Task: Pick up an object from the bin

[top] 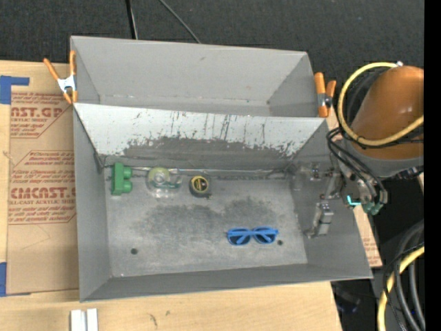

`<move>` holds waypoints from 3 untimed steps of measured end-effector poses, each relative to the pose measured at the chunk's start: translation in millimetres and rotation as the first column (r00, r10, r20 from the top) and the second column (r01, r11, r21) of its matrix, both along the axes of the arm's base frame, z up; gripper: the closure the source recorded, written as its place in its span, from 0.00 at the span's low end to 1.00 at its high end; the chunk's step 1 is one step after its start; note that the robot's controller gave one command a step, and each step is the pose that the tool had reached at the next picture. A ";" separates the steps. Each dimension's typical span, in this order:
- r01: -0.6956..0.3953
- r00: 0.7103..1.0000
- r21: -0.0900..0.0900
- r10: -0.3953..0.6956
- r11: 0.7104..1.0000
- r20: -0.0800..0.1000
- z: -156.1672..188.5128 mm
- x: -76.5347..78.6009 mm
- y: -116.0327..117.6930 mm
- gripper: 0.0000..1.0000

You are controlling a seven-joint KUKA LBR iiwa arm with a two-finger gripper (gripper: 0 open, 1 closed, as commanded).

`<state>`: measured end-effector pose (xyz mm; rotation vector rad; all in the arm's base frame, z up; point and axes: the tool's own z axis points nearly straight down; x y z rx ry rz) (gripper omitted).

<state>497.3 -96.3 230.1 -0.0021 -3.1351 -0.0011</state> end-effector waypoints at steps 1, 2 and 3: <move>-0.272 0.962 0.001 0.272 0.962 0.006 -162.9 -1.1 22.7 0.00; -0.273 0.962 -0.001 0.273 0.962 0.007 -160.6 -0.6 22.6 1.00; -0.240 0.971 -0.006 0.240 0.971 0.016 21.9 16.4 -24.1 1.00</move>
Offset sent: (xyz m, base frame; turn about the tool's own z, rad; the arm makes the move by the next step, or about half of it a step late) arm -0.0007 0.0217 -0.1601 -0.2758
